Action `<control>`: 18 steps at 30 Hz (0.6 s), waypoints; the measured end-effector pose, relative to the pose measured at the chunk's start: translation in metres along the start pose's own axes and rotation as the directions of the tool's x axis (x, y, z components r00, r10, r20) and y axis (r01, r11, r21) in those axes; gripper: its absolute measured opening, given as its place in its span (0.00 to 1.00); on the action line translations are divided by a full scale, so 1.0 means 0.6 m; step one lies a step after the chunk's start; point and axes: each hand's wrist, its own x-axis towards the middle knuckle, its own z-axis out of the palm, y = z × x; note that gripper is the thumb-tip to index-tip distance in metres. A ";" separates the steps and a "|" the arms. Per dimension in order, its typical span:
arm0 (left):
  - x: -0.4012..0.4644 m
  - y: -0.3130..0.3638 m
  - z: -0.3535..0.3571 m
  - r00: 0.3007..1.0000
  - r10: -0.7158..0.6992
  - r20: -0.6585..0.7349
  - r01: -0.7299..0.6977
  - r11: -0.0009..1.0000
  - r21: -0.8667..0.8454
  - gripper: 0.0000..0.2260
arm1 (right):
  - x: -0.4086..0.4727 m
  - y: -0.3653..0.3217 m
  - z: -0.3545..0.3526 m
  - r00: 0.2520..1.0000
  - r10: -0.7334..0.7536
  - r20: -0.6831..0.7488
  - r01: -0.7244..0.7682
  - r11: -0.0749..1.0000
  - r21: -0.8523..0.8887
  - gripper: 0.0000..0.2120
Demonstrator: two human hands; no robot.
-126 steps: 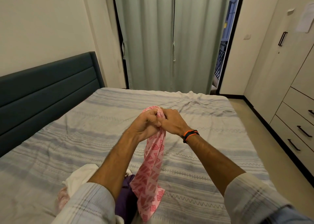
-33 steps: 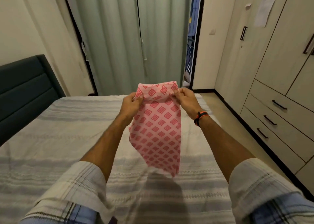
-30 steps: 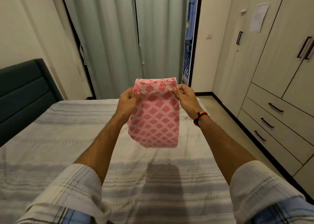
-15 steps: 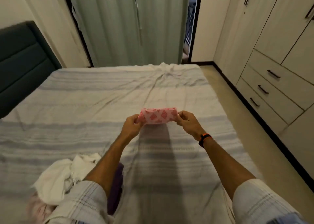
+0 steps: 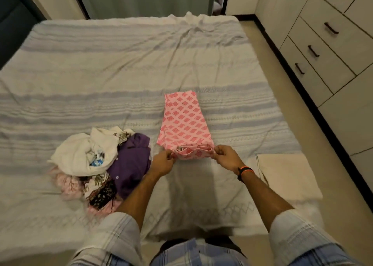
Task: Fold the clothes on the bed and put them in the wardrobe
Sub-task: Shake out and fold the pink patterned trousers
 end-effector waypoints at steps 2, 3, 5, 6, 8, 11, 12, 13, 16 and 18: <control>-0.016 -0.011 0.009 1.000 0.011 0.021 -0.011 1.000 0.016 0.08 | -0.018 0.021 0.016 1.000 0.027 -0.012 -0.028 1.000 -0.004 0.18; -0.027 -0.018 0.013 0.999 0.015 0.032 -0.016 1.000 0.022 0.08 | -0.030 0.029 0.025 0.999 0.042 -0.019 -0.042 0.999 -0.002 0.18; -0.042 -0.031 0.021 0.998 0.025 0.058 -0.027 0.999 0.025 0.08 | -0.050 0.040 0.036 0.997 0.066 -0.029 -0.066 0.998 -0.018 0.18; -0.051 -0.041 0.027 0.997 0.021 0.078 -0.023 0.999 0.023 0.08 | -0.062 0.046 0.042 0.996 0.078 -0.031 -0.078 0.997 -0.017 0.17; -0.071 -0.055 0.036 0.995 0.019 0.096 -0.021 1.000 0.023 0.07 | -0.083 0.056 0.051 0.995 0.095 -0.032 -0.096 0.995 -0.023 0.17; -0.103 -0.069 0.053 0.995 0.011 0.102 -0.012 1.000 0.007 0.08 | -0.112 0.071 0.060 0.994 0.103 -0.029 -0.104 0.994 -0.035 0.14; -0.114 -0.070 0.059 0.995 0.007 0.100 -0.008 1.000 0.005 0.08 | -0.122 0.074 0.061 0.994 0.102 -0.031 -0.103 0.994 -0.032 0.13; -0.129 -0.072 0.066 0.995 -0.001 0.097 0.000 1.000 0.009 0.09 | -0.134 0.079 0.063 0.995 0.099 -0.033 -0.100 0.994 -0.033 0.12; -0.163 -0.072 0.089 0.996 -0.015 0.091 0.012 0.999 0.029 0.09 | -0.167 0.093 0.063 0.995 0.099 -0.025 -0.100 0.994 -0.041 0.12; -0.188 -0.070 0.106 0.997 -0.023 0.078 0.021 0.999 0.025 0.10 | -0.193 0.105 0.060 0.996 0.093 -0.013 -0.094 0.995 -0.038 0.14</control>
